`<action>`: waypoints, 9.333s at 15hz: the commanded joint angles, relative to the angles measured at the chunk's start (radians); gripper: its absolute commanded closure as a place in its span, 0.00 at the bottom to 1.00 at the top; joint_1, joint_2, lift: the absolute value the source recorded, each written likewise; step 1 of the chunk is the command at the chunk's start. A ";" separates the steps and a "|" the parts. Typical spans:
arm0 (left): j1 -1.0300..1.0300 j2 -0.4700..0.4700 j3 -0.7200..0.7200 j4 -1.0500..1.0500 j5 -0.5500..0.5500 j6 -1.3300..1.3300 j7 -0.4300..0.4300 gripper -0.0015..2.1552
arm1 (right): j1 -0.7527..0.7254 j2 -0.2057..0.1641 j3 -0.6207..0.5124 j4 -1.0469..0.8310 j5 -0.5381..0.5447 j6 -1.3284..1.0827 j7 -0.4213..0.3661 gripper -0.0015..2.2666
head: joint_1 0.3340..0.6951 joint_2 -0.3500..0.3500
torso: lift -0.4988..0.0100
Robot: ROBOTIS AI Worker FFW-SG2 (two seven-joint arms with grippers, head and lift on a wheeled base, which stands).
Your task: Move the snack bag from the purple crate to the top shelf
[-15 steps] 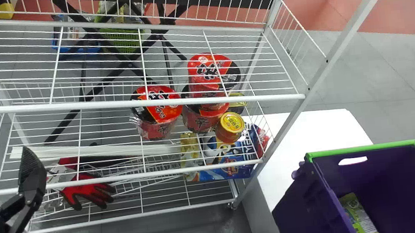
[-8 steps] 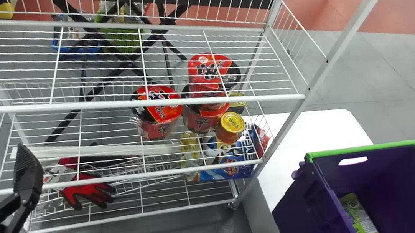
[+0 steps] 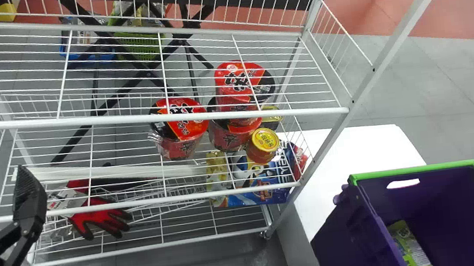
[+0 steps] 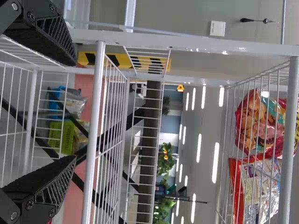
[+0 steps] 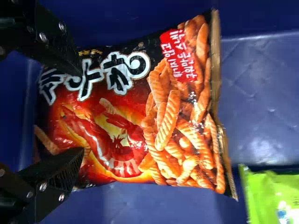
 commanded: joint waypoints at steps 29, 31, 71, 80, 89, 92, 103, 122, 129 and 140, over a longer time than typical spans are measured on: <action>0.005 -0.005 -0.005 -0.013 -0.008 0.018 0.000 0.05 | 0.031 0.005 -0.023 -0.072 0.013 -0.090 -0.032 0.71 | 1.00 0.00 | 0.22; 0.005 -0.005 -0.005 -0.015 -0.009 0.021 0.000 0.05 | 0.034 0.005 -0.029 -0.079 0.013 -0.084 -0.029 0.71 | 1.00 0.00 | 0.23; 0.046 -0.008 -0.007 -0.092 -0.035 0.040 0.017 0.05 | 0.026 -0.013 -0.124 -0.376 0.055 0.207 0.158 0.71 | 1.00 0.00 | 0.55; 0.040 -0.008 -0.004 -0.107 -0.029 0.092 0.000 0.05 | 0.025 -0.013 -0.155 -0.431 0.052 0.244 0.192 0.71 | 1.00 0.00 | 0.61; 0.038 -0.008 -0.004 -0.119 -0.020 0.126 -0.001 0.05 | 0.022 -0.006 -0.150 -0.454 0.050 0.250 0.196 0.71 | 1.00 0.00 | 0.69; 0.040 -0.008 -0.004 -0.121 -0.020 0.126 -0.001 0.05 | 0.022 -0.002 -0.150 -0.462 0.050 0.250 0.199 0.71 | 1.00 0.00 | 0.71; 0.040 -0.008 -0.002 -0.119 -0.018 0.126 -0.001 0.05 | 0.020 0.013 -0.140 -0.500 0.055 0.266 0.195 0.71 | 1.00 0.00 | 0.80; 0.032 -0.008 0.010 -0.130 -0.018 0.144 -0.007 0.05 | 0.003 0.060 -0.156 -0.608 0.071 0.281 0.198 0.71 | 1.00 0.00 | 0.94; 0.032 -0.006 0.011 -0.130 -0.018 0.147 -0.006 0.05 | -0.001 0.064 -0.144 -0.622 0.076 0.303 0.202 0.71 | 1.00 0.00 | 1.00; 0.032 -0.008 0.008 -0.128 -0.026 0.163 -0.006 0.05 | -0.003 0.116 -0.227 -0.875 0.001 0.388 0.315 0.71 | 1.00 0.00 | 0.98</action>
